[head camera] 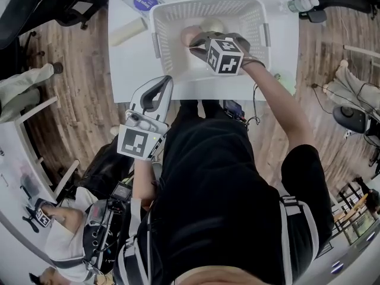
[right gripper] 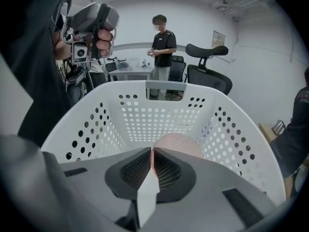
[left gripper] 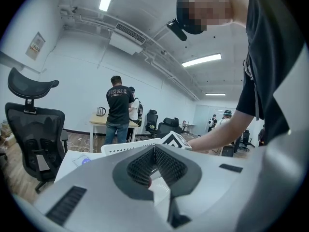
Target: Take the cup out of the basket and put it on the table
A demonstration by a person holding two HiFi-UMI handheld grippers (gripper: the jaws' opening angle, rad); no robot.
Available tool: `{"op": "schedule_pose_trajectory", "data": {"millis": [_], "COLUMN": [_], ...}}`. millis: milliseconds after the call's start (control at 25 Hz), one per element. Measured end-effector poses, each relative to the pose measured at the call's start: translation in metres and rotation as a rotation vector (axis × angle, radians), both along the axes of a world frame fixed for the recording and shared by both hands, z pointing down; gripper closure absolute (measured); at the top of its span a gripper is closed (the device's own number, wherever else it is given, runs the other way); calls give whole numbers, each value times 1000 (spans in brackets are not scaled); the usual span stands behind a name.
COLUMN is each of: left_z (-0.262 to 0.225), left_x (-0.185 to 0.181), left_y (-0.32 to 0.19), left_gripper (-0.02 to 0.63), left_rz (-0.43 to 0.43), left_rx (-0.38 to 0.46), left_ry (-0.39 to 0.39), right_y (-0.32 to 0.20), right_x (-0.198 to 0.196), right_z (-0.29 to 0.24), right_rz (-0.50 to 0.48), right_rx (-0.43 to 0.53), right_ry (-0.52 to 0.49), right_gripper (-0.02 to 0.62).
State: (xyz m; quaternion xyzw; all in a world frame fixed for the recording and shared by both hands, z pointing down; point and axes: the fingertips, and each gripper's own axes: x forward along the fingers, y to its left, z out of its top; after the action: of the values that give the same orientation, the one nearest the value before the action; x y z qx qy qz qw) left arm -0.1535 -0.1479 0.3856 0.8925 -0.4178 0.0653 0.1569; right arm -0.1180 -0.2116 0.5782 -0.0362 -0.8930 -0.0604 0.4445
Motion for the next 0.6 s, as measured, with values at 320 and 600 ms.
{"op": "schedule_pose_trajectory", "data": {"millis": [320,600], "left_z": [-6,-10], "left_x": [4,12], "left_y": [5,14], "left_gripper": [584,584], "left_rz": [18,30], "left_rx": [16,32], "left_ry": [5,7], "right_y": [2,13], "right_x": [2,10], "right_z": [-47,-85], "right_rz": [6,9], "right_rx": [42,80], "right_ry": [-51,-89], "right_gripper": [561,561]}}
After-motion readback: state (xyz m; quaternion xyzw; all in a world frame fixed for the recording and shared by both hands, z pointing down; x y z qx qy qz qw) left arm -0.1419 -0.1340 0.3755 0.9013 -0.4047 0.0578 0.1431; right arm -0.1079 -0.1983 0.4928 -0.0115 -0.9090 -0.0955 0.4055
